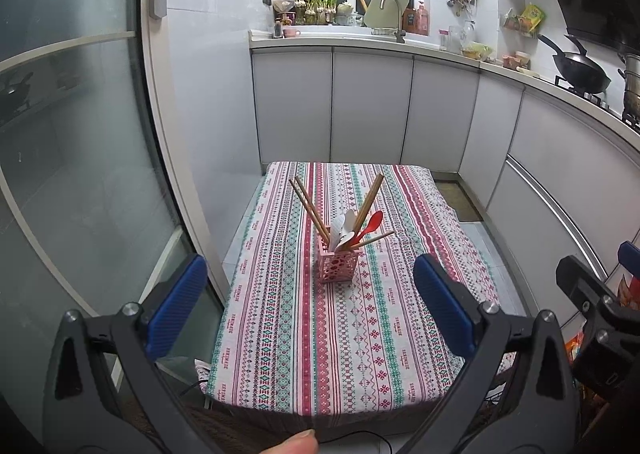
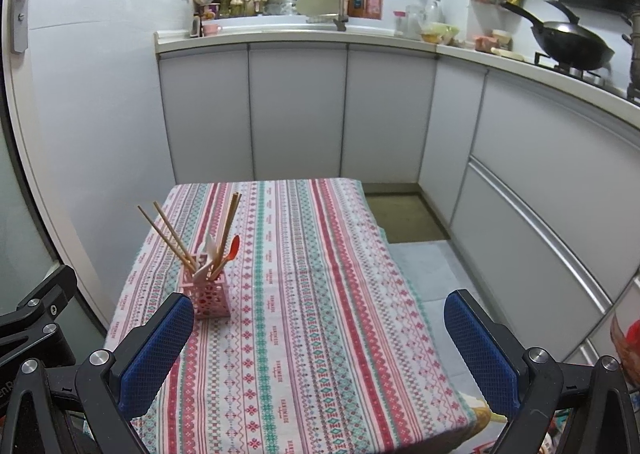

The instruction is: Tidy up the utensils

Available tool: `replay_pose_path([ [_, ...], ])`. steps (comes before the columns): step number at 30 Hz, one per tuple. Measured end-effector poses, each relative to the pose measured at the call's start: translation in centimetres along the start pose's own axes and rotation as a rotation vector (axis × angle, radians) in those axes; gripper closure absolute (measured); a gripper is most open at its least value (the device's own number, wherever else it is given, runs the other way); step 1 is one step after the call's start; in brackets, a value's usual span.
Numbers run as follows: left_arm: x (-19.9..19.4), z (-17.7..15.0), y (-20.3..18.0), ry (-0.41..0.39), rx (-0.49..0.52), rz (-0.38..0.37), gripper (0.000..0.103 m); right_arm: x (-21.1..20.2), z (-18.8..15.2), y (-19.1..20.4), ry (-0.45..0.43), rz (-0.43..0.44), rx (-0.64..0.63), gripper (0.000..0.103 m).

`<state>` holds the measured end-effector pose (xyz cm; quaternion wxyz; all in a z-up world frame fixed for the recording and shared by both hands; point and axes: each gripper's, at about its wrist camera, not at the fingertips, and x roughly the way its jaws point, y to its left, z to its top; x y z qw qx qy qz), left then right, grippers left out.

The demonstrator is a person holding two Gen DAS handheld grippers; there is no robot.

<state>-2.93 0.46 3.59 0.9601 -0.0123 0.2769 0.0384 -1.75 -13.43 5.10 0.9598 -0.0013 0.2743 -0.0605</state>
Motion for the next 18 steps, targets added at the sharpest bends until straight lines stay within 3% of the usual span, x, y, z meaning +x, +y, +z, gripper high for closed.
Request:
replay_pose_path([
  [18, -0.40, 0.07, -0.24, -0.016, 0.008, 0.018, 0.001, -0.02, 0.05, 0.36, -0.012, 0.028, -0.006, 0.000],
])
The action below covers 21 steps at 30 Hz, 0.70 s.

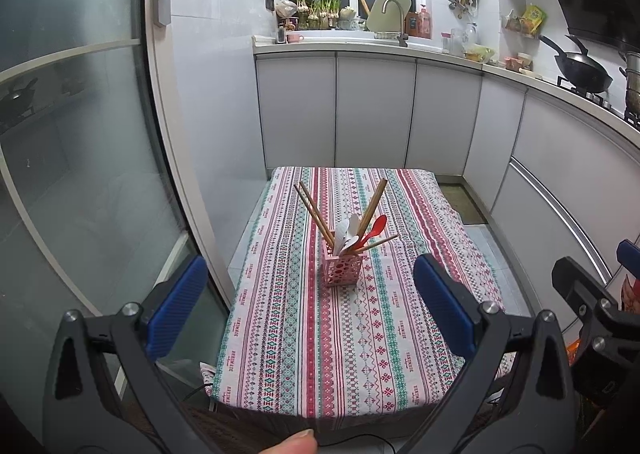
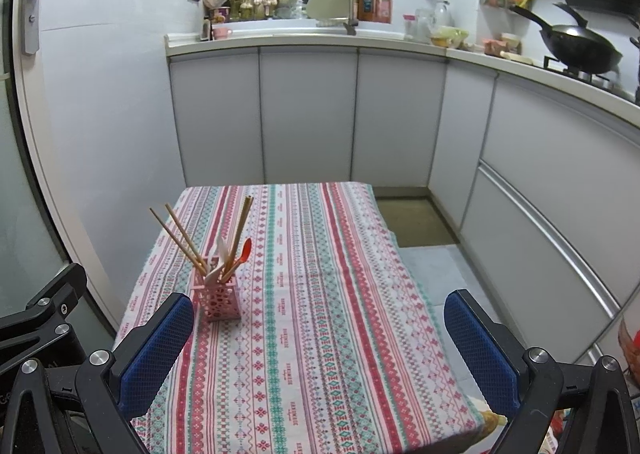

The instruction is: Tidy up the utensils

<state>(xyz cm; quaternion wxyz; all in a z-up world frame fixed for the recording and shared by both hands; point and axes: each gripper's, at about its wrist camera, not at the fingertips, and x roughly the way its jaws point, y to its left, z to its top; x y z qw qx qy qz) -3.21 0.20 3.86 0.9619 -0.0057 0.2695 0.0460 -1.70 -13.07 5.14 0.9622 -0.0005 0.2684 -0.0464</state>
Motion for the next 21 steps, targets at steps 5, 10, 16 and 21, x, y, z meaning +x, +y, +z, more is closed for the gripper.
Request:
replay_pose_path([
  [5, -0.13, -0.05, -0.07, -0.002, 0.003, 0.002, 0.001, 0.01, 0.02, 0.02, -0.001, 0.000, 0.000, 0.000],
  [10, -0.05, 0.06, -0.05, -0.001, 0.005, 0.005, 0.001, 0.02, 0.00, 0.06, 0.001, -0.001, -0.001, 0.000],
  [16, 0.11, 0.18, 0.07, 0.003, 0.007, 0.006, 0.001, 0.22, -0.01, 0.27, 0.004, 0.002, -0.004, 0.000],
  [21, 0.59, 0.13, -0.16, 0.011, 0.011, 0.007, 0.001, 0.78, -0.22, 0.27, 0.013, 0.005, -0.004, 0.000],
])
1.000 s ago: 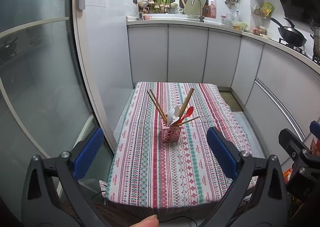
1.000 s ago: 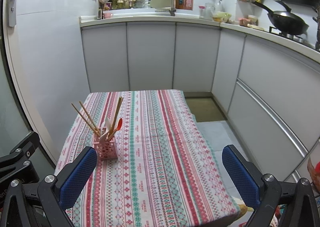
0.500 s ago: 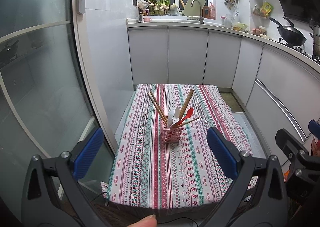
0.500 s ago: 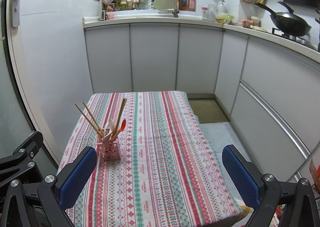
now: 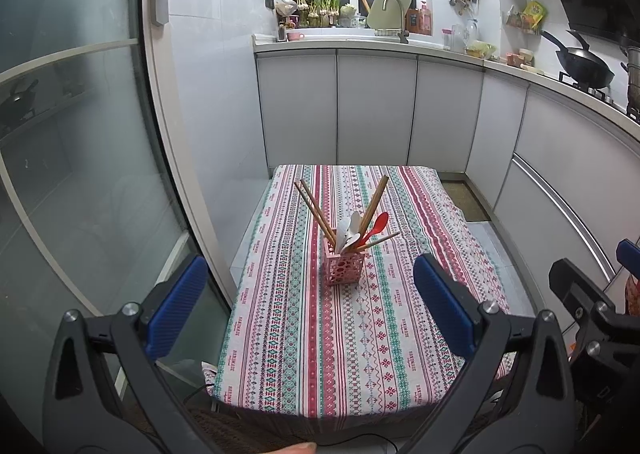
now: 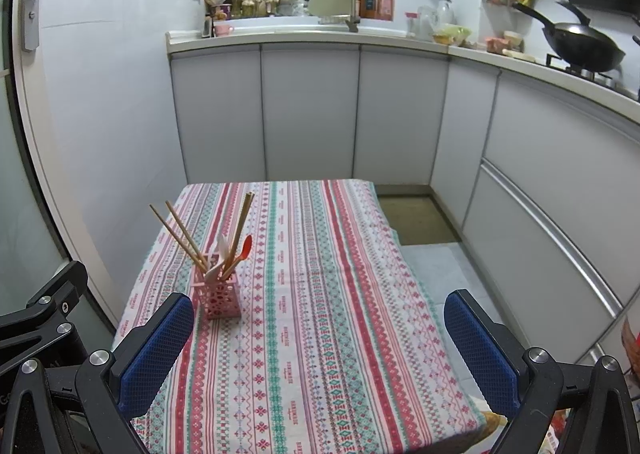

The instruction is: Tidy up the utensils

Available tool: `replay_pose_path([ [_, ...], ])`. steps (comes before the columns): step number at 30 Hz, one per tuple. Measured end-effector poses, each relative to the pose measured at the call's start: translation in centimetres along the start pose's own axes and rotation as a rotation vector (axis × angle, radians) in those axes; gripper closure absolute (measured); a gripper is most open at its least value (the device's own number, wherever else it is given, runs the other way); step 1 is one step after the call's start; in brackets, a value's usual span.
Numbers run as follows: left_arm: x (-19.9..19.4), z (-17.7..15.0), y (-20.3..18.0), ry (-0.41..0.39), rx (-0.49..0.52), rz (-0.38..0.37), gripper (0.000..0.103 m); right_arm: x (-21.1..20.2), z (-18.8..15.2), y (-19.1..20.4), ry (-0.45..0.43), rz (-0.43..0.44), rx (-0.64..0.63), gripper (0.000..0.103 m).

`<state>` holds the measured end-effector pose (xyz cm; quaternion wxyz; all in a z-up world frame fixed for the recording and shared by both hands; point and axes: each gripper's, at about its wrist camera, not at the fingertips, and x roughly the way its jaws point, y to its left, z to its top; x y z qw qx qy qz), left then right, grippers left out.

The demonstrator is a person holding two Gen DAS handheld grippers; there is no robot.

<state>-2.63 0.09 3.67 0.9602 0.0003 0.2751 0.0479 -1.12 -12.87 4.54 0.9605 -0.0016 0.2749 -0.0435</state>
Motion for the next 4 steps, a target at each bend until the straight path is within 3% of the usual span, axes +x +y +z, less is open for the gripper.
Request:
replay_pose_path([
  [4, 0.79, -0.13, -0.29, 0.013, 0.004, -0.009, 0.001, 0.93, -0.14, 0.11, 0.012, 0.004, -0.003, 0.000],
])
